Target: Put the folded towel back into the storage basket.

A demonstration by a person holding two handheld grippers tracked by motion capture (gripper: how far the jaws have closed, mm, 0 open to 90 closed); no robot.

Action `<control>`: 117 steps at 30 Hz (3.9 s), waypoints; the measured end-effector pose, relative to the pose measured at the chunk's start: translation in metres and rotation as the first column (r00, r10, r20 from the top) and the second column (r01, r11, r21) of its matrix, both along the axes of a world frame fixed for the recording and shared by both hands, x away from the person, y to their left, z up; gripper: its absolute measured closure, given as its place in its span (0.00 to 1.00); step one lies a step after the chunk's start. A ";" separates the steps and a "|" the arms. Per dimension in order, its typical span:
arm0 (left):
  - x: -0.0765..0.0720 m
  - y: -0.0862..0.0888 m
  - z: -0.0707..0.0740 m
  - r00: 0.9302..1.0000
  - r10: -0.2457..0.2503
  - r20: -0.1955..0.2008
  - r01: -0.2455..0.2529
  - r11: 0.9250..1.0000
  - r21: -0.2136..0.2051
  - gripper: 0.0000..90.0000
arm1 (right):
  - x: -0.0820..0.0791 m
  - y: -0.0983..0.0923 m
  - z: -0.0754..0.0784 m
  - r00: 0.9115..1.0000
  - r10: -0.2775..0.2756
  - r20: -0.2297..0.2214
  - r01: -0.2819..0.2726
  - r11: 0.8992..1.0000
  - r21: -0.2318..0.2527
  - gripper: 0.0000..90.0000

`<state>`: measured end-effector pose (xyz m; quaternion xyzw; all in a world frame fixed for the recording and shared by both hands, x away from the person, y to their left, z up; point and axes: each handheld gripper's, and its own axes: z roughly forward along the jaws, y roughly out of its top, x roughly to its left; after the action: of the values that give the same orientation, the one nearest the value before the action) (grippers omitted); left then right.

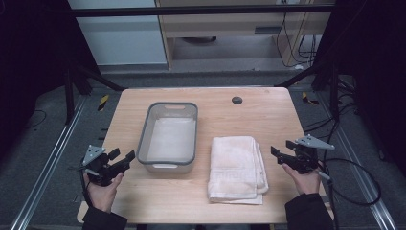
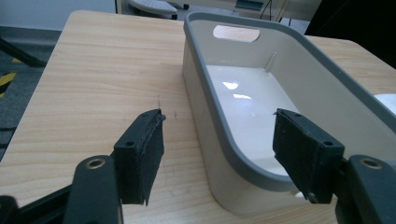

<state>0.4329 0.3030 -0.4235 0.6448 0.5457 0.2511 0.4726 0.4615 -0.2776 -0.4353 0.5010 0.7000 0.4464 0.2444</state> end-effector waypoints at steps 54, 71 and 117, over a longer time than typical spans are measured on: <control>0.006 -0.121 0.021 0.968 -0.251 0.020 0.250 0.967 0.056 0.38 | 0.031 0.031 0.027 0.997 0.072 0.022 -0.073 0.996 0.059 0.40; -0.013 -0.155 0.018 0.934 -0.357 0.005 0.356 0.932 0.067 0.43 | 0.038 0.040 0.017 0.996 0.085 -0.027 -0.084 0.996 0.026 0.34; -0.017 -0.224 -0.032 0.866 -0.469 -0.172 0.495 0.851 0.173 0.46 | 0.050 0.056 -0.023 0.980 0.124 -0.156 -0.132 0.990 -0.042 0.30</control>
<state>0.4159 0.0790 -0.4556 0.8219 0.3646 0.1407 0.4144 0.5111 -0.2212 -0.4579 0.4812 0.7589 0.4029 0.1737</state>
